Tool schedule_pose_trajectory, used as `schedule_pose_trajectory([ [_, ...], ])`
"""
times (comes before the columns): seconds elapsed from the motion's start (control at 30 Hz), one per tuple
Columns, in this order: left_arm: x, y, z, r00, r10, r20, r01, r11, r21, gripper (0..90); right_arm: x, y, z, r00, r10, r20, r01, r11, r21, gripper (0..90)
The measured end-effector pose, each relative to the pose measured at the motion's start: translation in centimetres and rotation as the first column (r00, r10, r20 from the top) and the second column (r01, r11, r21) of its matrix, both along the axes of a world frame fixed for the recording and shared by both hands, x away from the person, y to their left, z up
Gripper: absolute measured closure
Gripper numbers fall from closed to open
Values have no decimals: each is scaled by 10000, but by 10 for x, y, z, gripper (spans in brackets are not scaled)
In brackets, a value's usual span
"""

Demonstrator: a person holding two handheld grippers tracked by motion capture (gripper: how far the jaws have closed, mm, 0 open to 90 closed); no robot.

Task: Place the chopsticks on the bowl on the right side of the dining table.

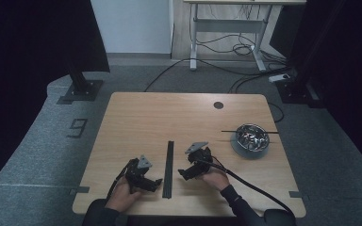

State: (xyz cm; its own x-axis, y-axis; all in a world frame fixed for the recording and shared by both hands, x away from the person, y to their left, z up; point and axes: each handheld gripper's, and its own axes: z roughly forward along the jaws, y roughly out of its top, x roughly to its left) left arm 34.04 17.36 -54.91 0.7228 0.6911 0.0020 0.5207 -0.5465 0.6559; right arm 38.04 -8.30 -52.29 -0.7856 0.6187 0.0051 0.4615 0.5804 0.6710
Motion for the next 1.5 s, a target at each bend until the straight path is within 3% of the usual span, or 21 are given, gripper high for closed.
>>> schedule_pose_trajectory([
  [0.87, -1, 0, 0, 10000, -6, 3, 6, 10000, 5, 0, -2, 44, -13, 9980, 614, -154, -622, 9966, -538, 15],
  [1.5, -1, 0, 0, 10000, -7, 3, 7, 10000, 7, 0, -1, 42, -13, 9988, 468, -142, -480, 9941, -976, 25],
])
